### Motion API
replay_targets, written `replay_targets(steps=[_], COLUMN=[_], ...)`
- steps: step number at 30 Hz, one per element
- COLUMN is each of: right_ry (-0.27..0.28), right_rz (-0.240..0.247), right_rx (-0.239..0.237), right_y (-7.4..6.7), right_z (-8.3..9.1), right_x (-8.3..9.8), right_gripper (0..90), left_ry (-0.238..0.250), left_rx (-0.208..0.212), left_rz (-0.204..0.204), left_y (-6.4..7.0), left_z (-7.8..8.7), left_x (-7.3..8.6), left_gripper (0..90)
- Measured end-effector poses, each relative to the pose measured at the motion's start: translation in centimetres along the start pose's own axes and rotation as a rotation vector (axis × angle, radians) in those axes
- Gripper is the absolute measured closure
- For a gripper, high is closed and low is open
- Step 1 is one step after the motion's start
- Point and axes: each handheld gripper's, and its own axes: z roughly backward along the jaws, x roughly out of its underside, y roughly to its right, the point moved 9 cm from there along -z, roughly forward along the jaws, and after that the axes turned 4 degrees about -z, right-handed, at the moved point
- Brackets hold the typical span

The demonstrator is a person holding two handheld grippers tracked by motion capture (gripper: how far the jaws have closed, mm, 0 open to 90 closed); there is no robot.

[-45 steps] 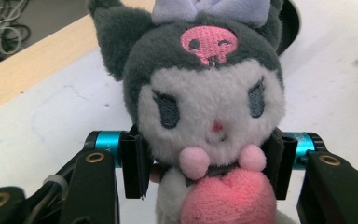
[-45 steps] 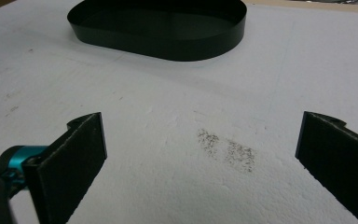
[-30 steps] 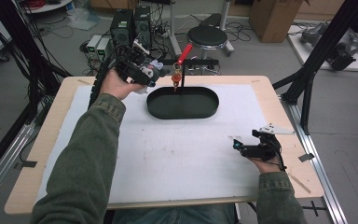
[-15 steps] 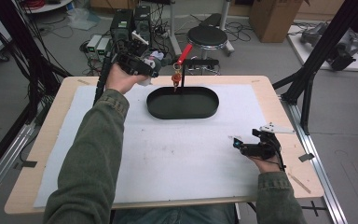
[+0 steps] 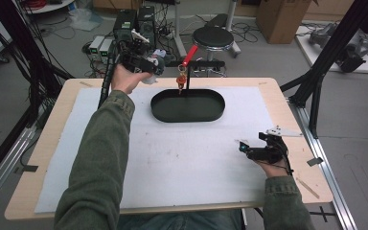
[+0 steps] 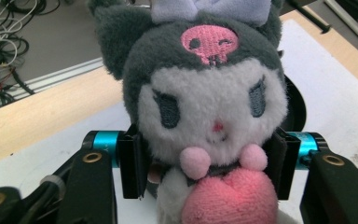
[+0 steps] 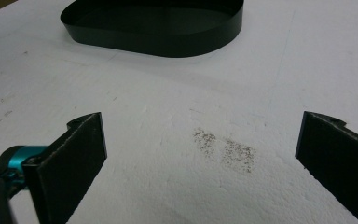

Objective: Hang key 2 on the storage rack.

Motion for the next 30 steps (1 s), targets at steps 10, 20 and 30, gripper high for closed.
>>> replay_targets(steps=[10, 20, 30], right_ry=[-0.002, 0.013, 0.003], right_rz=[-0.045, -0.082, -0.064], right_rx=[-0.020, -0.021, -0.006], right_y=[0.1, 0.5, 0.6], right_z=[0.3, 0.6, 0.4], right_x=[-0.1, -0.5, -0.4], right_gripper=[0.8, 0.8, 0.8], left_ry=[-0.066, 0.063, 0.083], left_rx=[-0.041, 0.036, 0.026], left_rz=[-0.057, -0.086, -0.065], left_y=[-0.3, -1.0, -2.3], left_z=[0.5, 2.9, 4.5], left_x=[1.4, 2.5, 5.4], left_gripper=[4.6, 1.7, 1.7])
